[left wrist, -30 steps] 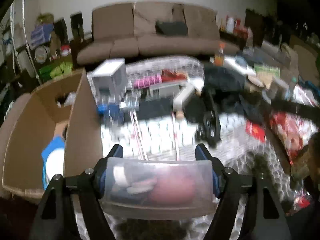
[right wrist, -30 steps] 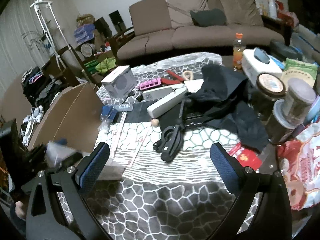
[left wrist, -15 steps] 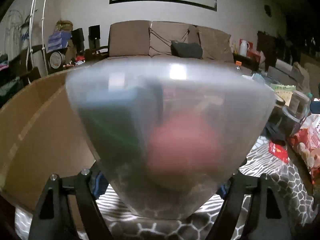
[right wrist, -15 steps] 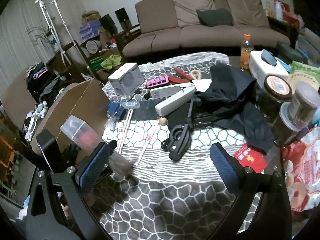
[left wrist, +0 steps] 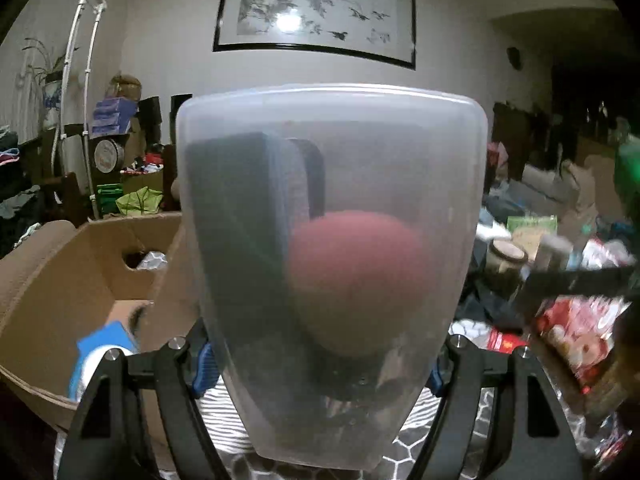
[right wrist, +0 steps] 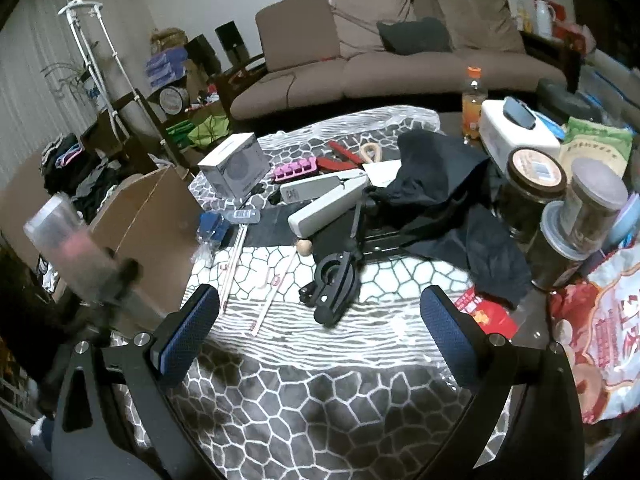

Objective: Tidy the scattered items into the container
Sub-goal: 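Lift the clear container with the red ball in the left tool, then close the right tool on the blue-capped glue tube while the left tool holds the container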

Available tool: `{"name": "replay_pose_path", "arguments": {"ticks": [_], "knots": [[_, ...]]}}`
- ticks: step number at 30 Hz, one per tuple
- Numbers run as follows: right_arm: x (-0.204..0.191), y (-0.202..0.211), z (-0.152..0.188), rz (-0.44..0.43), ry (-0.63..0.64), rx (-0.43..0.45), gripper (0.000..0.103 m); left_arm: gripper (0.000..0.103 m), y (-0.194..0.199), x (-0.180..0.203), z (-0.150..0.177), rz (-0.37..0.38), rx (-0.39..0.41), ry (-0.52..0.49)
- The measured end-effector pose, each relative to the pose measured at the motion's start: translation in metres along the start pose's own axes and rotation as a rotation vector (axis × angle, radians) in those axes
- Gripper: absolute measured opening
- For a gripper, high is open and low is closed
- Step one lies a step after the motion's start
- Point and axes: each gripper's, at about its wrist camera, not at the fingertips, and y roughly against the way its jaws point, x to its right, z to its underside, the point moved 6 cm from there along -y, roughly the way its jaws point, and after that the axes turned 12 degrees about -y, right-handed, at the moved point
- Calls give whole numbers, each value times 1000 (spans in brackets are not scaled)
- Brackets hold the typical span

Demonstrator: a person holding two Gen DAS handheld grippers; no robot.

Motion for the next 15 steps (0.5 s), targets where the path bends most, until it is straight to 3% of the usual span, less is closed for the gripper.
{"name": "replay_pose_path", "arguments": {"ticks": [7, 9, 13, 15], "knots": [[-23, -26, 2, -3, 64, -26, 100, 76, 23, -50, -19, 35, 1, 101], [-33, -39, 3, -8, 99, -32, 96, 76, 27, -61, -20, 24, -4, 98], [-63, -78, 8, -27, 243, -51, 94, 76, 34, -75, -19, 37, -12, 104], [-77, -98, 12, -36, 321, -57, 84, 76, 39, -73, -19, 60, -3, 96]]}}
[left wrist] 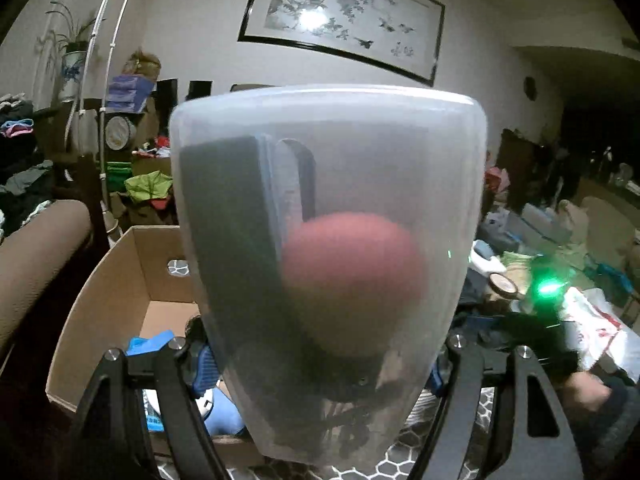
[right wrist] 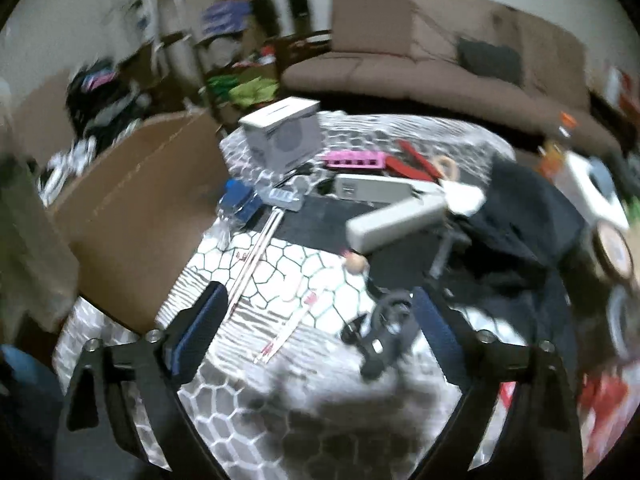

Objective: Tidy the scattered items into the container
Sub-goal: 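Close the right tool on the blue-capped glue tube while the left tool holds the container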

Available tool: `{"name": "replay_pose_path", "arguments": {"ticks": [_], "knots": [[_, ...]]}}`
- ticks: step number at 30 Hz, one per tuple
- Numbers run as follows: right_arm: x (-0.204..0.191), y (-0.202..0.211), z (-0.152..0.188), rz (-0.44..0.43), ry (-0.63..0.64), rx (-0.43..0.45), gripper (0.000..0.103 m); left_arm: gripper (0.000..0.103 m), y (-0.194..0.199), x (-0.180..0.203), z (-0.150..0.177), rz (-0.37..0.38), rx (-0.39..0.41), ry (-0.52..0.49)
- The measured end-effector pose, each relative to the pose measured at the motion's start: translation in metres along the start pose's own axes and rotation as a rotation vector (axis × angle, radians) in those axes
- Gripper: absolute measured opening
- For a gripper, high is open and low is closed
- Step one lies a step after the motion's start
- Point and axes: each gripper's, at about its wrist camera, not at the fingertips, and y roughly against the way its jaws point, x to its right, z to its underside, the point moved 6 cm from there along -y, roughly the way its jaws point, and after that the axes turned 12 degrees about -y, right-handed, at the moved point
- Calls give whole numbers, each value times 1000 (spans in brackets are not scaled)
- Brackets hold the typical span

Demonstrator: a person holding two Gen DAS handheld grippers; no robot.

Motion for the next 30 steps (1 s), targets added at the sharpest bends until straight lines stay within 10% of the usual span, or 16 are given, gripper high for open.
{"name": "replay_pose_path", "arguments": {"ticks": [8, 11, 25, 30], "knots": [[-59, -87, -31, -37, 384, -77, 74, 76, -4, 2, 17, 78, -32, 37], [-70, -128, -47, -30, 500, -168, 43, 76, -12, 4, 30, 121, -79, 69], [-100, -249, -54, -15, 843, -386, 33, 76, -24, 12, 26, 179, -106, 53], [-100, -250, -55, -23, 749, -413, 29, 76, -21, 27, 26, 218, -104, 31]]}}
